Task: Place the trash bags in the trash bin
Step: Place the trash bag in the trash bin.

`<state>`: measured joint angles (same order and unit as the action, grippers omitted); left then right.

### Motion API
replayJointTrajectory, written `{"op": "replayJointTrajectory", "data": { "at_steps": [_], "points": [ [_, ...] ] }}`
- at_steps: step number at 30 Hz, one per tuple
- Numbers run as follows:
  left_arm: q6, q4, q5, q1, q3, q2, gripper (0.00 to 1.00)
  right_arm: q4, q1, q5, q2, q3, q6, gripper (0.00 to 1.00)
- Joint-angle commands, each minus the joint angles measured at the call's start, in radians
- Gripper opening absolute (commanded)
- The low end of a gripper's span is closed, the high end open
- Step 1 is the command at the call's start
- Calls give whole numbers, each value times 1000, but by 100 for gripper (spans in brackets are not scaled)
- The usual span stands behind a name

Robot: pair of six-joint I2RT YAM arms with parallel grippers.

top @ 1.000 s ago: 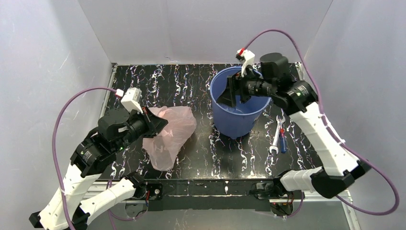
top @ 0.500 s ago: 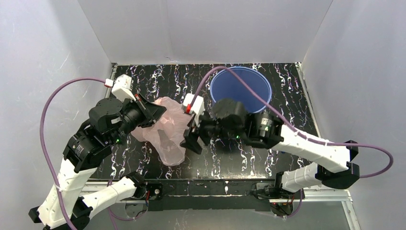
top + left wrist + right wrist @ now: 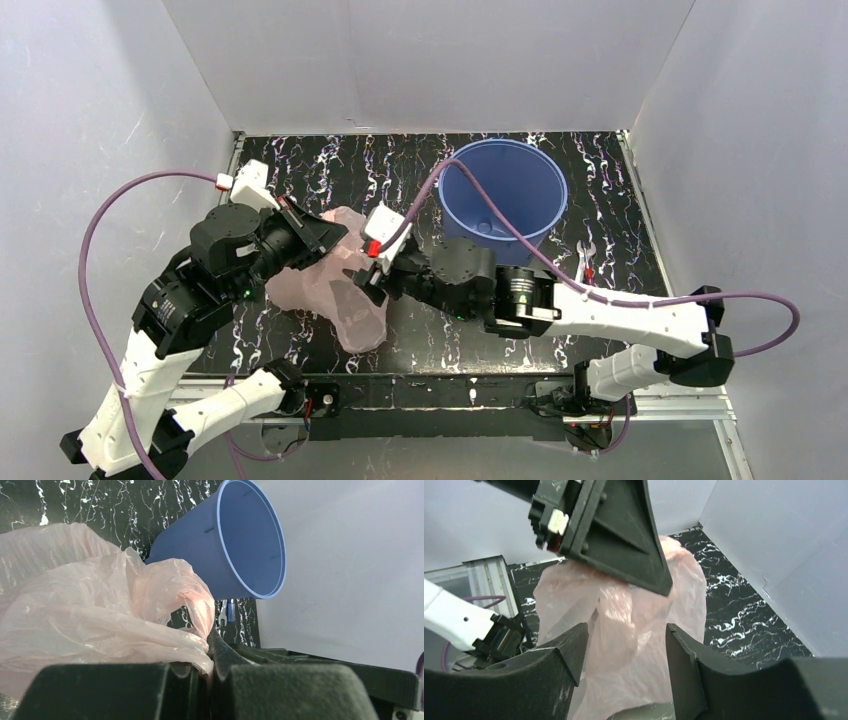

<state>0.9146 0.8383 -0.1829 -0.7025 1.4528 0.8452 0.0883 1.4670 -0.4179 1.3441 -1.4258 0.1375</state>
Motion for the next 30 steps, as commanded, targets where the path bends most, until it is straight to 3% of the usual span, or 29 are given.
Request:
{"op": "replayJointTrajectory", "data": {
  "at_steps": [1,6,9,12,13,15,19,21,26,30],
  "points": [
    [59,-22,-6,-2,0,-17,2,-56,4,32,88,-81,34,65],
    [73,-36,5,-1,2,-24,5,-60,1,52,124,-93,12,57],
    [70,-46,14,-2,1,-29,7,-20,-21,-45,156,-125,-1,43],
    [53,-31,2,-2,-7,-41,11,-4,-76,7,155,-134,-73,16],
    [40,-24,-3,-2,-13,-47,17,-4,-94,46,150,-132,-96,9],
    [1,-6,-18,-2,-29,-63,39,-5,-121,101,137,-124,-129,1],
    [-95,46,-41,-2,-68,-99,66,16,-191,154,117,-100,-259,1],
    [-137,44,-32,-1,-106,-127,75,29,-243,229,116,-97,-339,1],
    [-245,68,10,-1,-146,-172,90,38,-330,347,122,-109,-455,1],
    [-320,87,45,-1,-150,-177,90,47,-368,410,141,-141,-489,1]
  ]
}}
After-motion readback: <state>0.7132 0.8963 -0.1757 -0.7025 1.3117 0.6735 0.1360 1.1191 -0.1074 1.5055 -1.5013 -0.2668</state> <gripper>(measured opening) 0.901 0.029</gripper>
